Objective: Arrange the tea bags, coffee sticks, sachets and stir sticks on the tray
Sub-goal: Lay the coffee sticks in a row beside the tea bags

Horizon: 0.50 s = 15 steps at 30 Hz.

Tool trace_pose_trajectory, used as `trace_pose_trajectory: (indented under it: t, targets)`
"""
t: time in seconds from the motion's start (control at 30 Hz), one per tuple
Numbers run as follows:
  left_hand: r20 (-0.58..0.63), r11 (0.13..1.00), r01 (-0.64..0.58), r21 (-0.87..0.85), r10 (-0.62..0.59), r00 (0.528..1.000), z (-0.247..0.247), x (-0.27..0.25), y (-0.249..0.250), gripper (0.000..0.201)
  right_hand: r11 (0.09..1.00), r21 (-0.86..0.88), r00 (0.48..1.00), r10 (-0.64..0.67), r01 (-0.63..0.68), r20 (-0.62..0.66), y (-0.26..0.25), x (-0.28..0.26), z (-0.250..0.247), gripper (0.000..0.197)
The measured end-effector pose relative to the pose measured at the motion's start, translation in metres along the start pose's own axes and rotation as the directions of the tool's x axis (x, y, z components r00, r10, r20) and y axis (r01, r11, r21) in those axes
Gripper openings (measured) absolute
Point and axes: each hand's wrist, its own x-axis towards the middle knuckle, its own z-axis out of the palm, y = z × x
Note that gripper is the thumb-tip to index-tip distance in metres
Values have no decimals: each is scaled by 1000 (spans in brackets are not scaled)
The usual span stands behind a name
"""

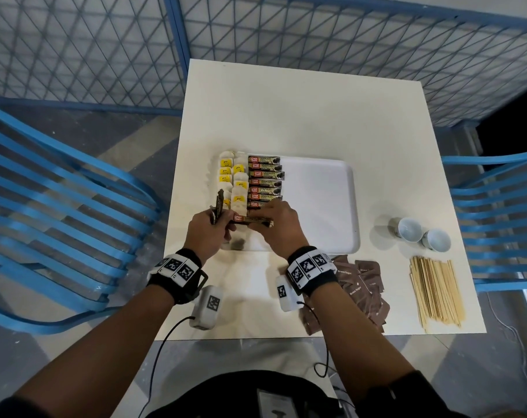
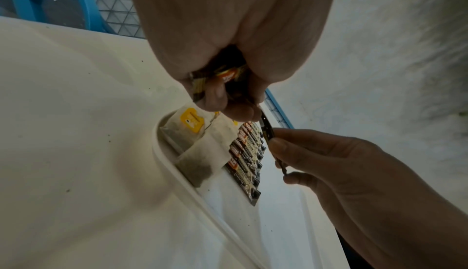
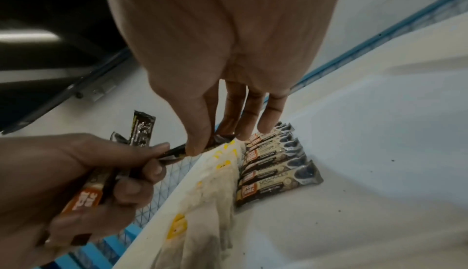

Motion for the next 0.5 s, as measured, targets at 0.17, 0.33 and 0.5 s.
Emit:
trace_pose_trajectory:
  t: [0.17, 0.33, 0.5]
  targets:
    - [-31, 996, -7, 92, 10, 999, -5, 3, -6, 23, 992, -74, 993, 93, -98, -71, 27, -7, -2, 25]
    - [7, 994, 30, 106, -31, 999, -9, 0, -14, 34, 950, -293, 994, 104, -112, -41, 42, -19, 12, 21]
    - [79, 989, 144, -19, -142, 987, -13, 0, -18, 50, 899, -425, 992, 62, -104, -112, 42, -19, 27, 13]
